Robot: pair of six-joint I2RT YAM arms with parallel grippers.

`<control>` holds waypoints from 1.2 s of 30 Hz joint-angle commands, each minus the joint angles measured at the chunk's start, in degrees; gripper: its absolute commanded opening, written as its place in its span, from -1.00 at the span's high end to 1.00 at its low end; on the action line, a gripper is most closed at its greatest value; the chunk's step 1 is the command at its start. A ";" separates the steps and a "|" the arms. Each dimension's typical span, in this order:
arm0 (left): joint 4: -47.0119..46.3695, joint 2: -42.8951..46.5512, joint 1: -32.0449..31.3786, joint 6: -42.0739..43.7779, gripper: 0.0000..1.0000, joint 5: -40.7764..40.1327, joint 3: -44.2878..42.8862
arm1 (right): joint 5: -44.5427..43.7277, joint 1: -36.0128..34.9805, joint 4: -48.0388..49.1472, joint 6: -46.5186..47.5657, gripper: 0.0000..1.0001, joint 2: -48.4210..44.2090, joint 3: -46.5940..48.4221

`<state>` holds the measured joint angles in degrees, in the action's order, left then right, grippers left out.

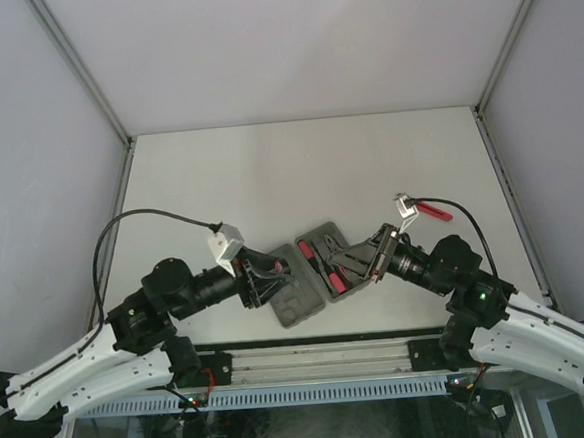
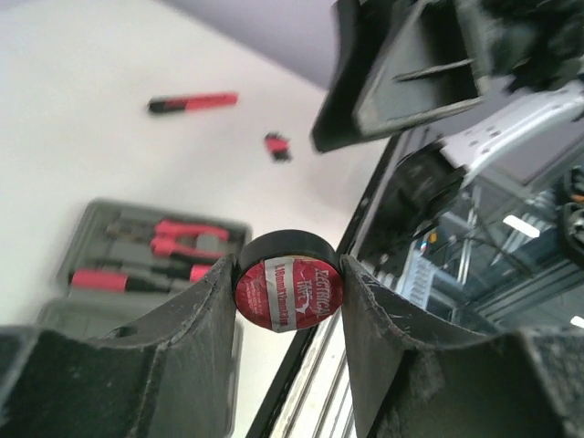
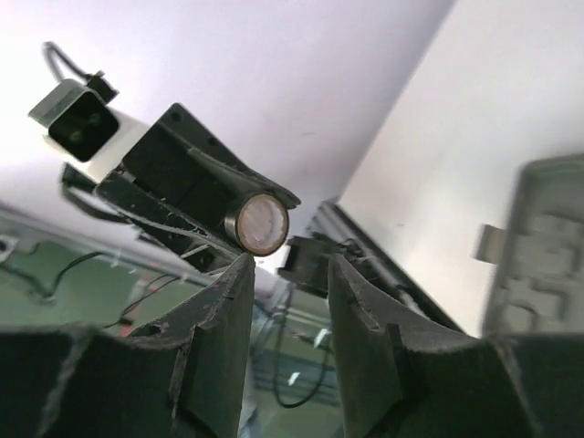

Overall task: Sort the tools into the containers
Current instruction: Place the engineering item in the storage box.

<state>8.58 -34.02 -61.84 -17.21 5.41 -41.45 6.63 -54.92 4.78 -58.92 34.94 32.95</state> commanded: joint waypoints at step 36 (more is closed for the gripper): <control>15.68 -32.38 -1.16 -14.82 0.78 -12.45 3.90 | -12.80 -0.01 -20.31 2.23 0.26 -1.90 -3.06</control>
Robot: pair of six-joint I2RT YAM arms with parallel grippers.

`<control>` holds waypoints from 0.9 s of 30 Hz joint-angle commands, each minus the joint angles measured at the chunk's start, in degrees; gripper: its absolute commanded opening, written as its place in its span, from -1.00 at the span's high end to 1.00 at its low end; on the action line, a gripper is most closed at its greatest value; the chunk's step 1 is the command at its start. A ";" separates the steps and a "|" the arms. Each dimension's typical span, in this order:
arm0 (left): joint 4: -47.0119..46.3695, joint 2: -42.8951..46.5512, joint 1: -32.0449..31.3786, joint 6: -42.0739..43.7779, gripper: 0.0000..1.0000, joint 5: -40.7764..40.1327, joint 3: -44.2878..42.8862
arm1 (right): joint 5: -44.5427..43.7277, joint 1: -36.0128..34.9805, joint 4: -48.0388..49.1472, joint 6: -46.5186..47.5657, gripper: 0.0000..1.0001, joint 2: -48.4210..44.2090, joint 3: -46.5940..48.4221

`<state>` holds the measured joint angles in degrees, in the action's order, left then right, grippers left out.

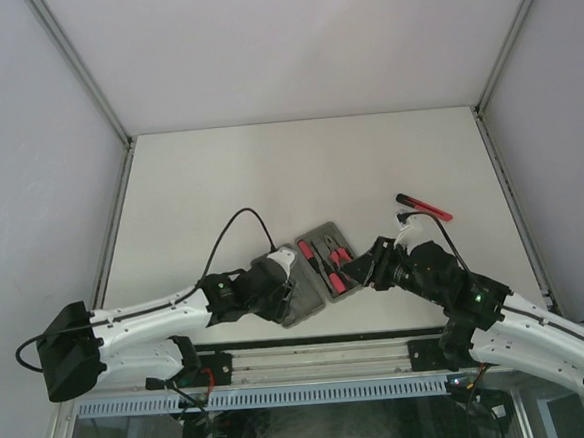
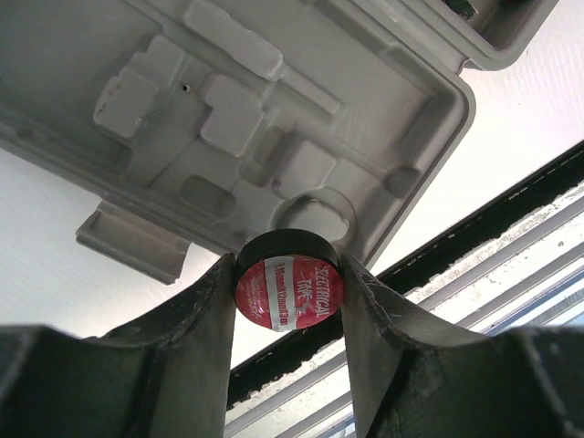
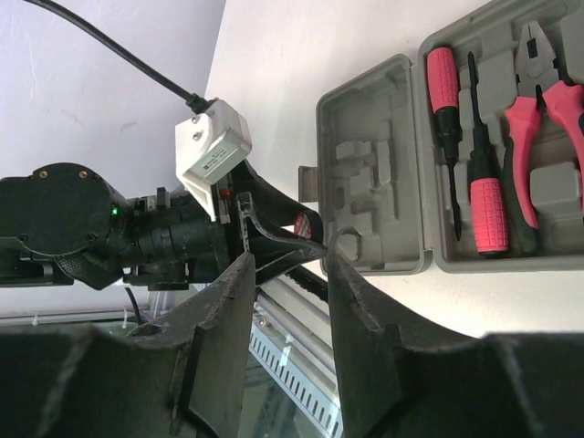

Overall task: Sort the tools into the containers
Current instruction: Place the engineering item in the storage box.

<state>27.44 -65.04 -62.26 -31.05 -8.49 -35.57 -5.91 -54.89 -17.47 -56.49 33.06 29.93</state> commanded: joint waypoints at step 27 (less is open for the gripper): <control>-5.82 -8.47 -1.93 -0.20 0.14 4.43 -2.91 | 1.35 1.38 1.86 -0.11 0.26 0.05 -0.92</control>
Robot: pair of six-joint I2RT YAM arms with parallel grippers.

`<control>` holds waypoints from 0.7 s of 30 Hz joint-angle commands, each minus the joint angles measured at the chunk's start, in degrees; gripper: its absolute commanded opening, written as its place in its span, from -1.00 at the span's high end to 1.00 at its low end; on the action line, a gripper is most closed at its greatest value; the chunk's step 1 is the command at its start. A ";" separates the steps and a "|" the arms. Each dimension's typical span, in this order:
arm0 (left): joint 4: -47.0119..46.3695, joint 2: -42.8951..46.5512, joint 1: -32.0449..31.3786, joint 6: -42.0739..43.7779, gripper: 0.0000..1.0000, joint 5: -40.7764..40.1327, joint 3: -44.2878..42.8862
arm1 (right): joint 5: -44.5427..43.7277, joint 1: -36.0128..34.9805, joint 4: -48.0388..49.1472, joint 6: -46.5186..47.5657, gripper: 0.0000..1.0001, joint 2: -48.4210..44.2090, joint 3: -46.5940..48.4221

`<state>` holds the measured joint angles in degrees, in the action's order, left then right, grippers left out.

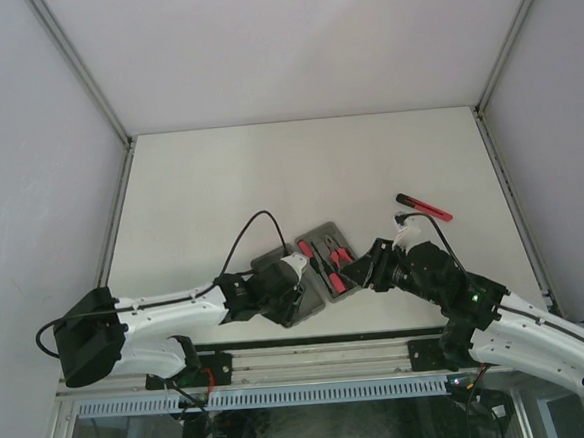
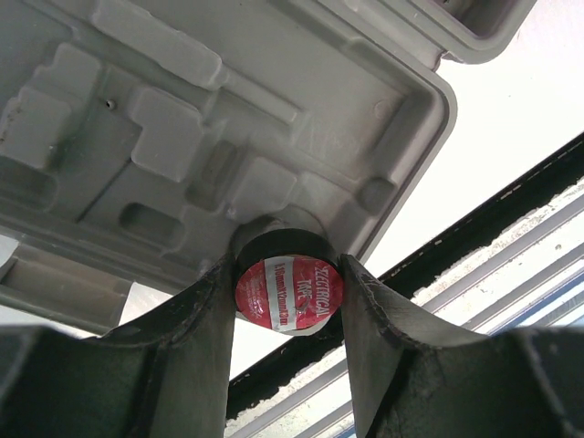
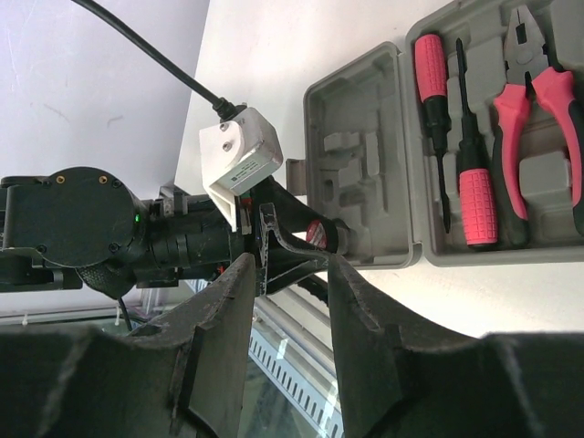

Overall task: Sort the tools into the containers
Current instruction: Place the engineering item in the storage box.

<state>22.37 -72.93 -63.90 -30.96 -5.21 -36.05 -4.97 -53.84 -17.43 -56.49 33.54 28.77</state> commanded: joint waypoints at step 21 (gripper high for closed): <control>0.60 0.40 -0.32 0.26 -0.13 0.35 -3.13 | 0.65 0.43 2.12 -0.07 0.26 -0.18 0.16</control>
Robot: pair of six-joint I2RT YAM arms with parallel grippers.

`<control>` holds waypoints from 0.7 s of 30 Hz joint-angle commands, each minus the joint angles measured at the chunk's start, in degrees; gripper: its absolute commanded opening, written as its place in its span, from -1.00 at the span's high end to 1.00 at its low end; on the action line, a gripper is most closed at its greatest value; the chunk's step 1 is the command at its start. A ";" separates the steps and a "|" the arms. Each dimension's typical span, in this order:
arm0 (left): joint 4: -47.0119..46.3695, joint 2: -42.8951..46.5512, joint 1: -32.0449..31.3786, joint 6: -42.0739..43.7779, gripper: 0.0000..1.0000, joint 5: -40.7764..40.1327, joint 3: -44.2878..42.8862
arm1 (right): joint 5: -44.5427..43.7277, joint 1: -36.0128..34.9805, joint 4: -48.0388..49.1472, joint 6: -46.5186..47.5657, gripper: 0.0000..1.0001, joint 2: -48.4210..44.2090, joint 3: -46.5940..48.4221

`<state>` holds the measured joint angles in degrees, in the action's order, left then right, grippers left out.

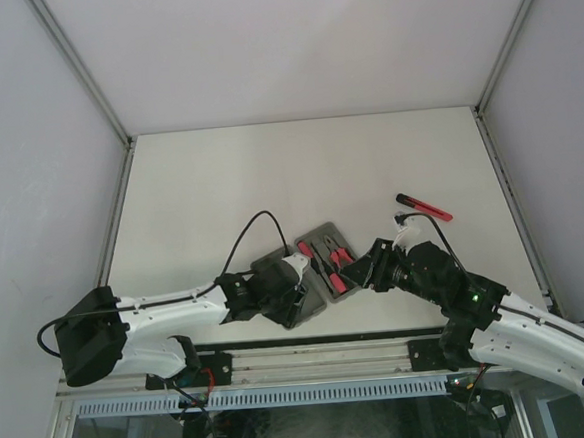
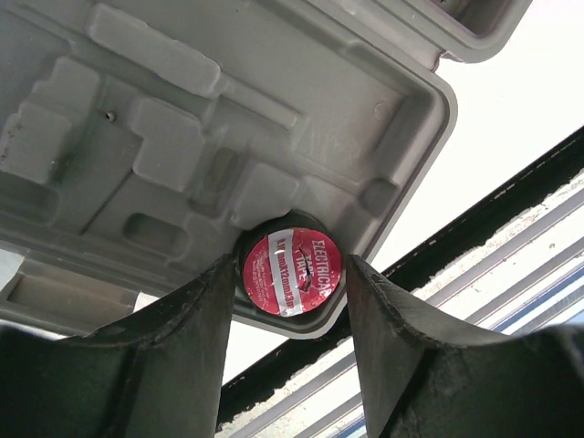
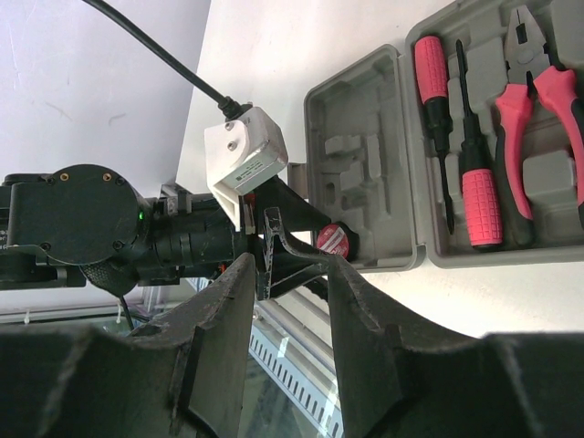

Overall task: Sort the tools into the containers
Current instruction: Place the engineering item in the storage box.

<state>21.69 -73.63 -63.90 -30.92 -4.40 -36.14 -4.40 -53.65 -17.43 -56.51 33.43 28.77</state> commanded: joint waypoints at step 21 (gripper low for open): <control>-2.24 22.87 1.17 -3.80 -0.11 -11.39 3.65 | -0.15 -3.06 6.02 3.45 0.29 11.53 1.14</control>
<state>21.41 -54.81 -63.86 -32.32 -12.14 -35.31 -4.23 -55.05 -16.05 -54.96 40.84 28.77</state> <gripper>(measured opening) 0.558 0.357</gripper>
